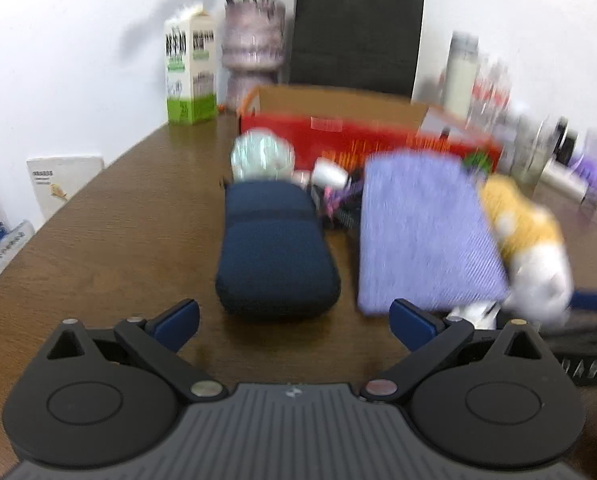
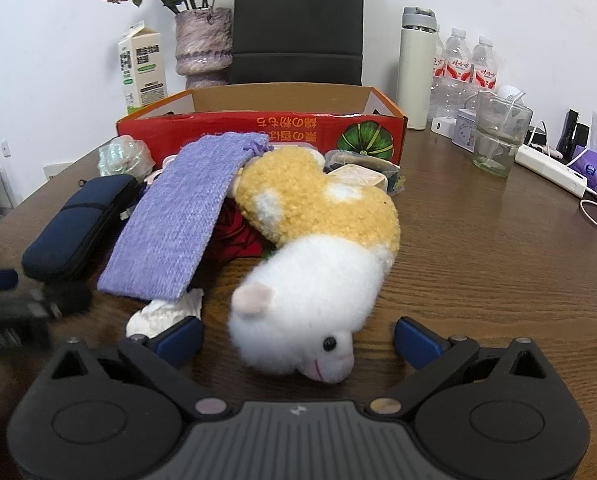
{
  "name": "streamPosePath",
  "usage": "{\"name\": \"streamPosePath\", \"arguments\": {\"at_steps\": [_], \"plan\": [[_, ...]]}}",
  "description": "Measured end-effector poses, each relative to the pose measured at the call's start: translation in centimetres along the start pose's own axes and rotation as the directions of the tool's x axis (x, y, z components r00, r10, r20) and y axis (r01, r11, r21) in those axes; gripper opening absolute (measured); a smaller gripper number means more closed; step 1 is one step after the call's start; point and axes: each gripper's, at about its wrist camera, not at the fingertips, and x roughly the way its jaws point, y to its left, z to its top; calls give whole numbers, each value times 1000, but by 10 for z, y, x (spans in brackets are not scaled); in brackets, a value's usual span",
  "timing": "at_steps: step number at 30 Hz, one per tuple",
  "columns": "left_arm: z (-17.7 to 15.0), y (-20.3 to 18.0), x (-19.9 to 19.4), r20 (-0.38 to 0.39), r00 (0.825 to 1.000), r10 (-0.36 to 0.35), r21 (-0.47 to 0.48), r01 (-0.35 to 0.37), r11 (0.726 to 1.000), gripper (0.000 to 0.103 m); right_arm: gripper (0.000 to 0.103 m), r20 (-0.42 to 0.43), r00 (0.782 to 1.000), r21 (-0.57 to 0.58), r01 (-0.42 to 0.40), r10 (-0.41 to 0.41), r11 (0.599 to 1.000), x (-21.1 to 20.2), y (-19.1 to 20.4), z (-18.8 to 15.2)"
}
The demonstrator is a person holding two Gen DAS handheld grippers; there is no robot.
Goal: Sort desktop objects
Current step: 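Move the left tool to the navy pouch and the right tool to the plush toy, then grasp the navy pouch with the left tool while the right tool grasps the plush toy, drop both in box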
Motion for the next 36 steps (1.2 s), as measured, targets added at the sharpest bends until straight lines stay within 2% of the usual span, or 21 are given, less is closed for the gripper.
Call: {"name": "streamPosePath", "arguments": {"at_steps": [2, 4, 7, 9, 10, 13, 14, 15, 17, 20, 23, 26, 30, 33, 36], "plan": [[13, 12, -3, 36, 999, -23, -39, 24, 999, 103, 92, 52, 998, -1, -44, 44, 999, -13, -4, 1], [28, 21, 5, 34, 999, -21, -81, 23, 996, 103, 93, 116, 990, -3, -84, 83, 997, -24, -12, 7], [46, 27, 34, -17, 1000, -24, -107, 22, 994, 103, 92, 158, 986, -30, -56, 60, 998, -21, -20, 25], [53, 28, 52, -44, 999, -21, -120, 16, 993, 103, 90, 122, 993, -37, 2, 3, 999, -5, -23, 37], [56, 27, 60, -58, 998, -29, -110, 23, 994, 103, 85, 91, 996, -30, 21, -19, 999, 4, -25, 40], [52, 25, 78, -108, 993, -48, -111, 36, 993, 92, 78, 18, 1000, 5, -5, 5, 1000, 23, -31, 39], [49, 24, 78, -93, 995, -33, -99, 24, 995, 74, 66, 9, 999, 33, -31, 31, 999, 27, -34, 36], [48, 22, 75, -77, 997, -16, -80, 9, 997, 67, 59, 8, 998, 68, -60, 60, 996, 28, -37, 33], [46, 26, 68, -82, 996, -44, -93, 37, 995, 65, 56, 29, 997, 88, -78, 76, 993, 19, -39, 31], [44, 34, 49, -75, 992, -101, -142, 90, 986, 65, 55, 92, 994, 51, -69, 65, 996, -5, -40, 34], [54, 34, 24, -2, 995, -95, -131, 94, 987, 65, 55, 165, 985, 17, -58, 54, 998, -30, -47, 52], [78, 37, 6, 73, 992, -104, -124, 112, 986, 65, 56, 250, 968, -29, -18, 24, 999, -47, -55, 80], [146, 34, 23, 107, 980, -165, -95, 175, 980, 65, 56, 298, 953, -104, -29, 59, 994, -32, -71, 142], [205, 31, 75, 46, 980, -192, -124, 197, 973, 65, 56, 219, 970, -152, -72, 105, 986, 20, -78, 206], [248, 13, 145, -60, 989, -137, -40, 135, 990, 65, 56, 93, 991, -181, -74, 92, 981, 92, -76, 260]]}}
